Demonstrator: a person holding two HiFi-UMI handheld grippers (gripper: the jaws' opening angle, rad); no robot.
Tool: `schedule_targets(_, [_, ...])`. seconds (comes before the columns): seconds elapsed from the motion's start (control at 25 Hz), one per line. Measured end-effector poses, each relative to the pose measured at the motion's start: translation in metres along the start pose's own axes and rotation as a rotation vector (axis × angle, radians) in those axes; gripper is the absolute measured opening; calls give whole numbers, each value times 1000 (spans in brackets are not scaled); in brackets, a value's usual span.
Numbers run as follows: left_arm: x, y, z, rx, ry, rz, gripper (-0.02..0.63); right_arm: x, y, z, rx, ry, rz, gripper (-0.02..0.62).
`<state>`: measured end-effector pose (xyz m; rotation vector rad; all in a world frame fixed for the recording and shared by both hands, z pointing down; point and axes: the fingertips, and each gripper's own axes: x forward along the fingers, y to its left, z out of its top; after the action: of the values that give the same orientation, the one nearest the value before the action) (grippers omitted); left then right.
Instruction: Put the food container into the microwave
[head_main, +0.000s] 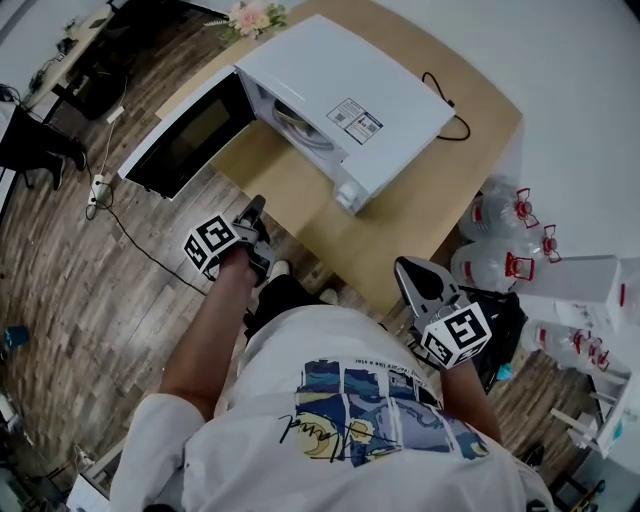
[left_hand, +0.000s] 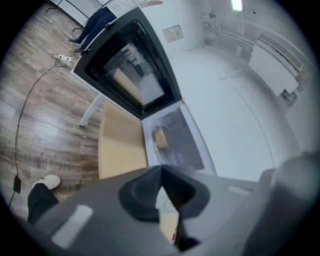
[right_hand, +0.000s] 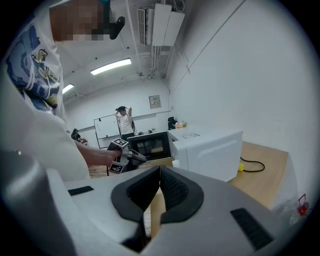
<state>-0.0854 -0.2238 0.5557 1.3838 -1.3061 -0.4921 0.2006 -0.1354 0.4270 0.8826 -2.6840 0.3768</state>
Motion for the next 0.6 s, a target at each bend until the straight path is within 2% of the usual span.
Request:
schedule_targets(0.08, [-7, -5, -3, 24, 9, -2, 8, -2, -1, 0, 2, 1, 4, 9])
schedule_targets(0.24, [-17, -22, -7, 124, 30, -25, 8, -5, -2, -4, 5, 0, 14, 9])
schedule_targets(0.6, [-32, -66, -31, 323, 109, -134, 8, -10, -1, -9, 14, -1, 26, 9])
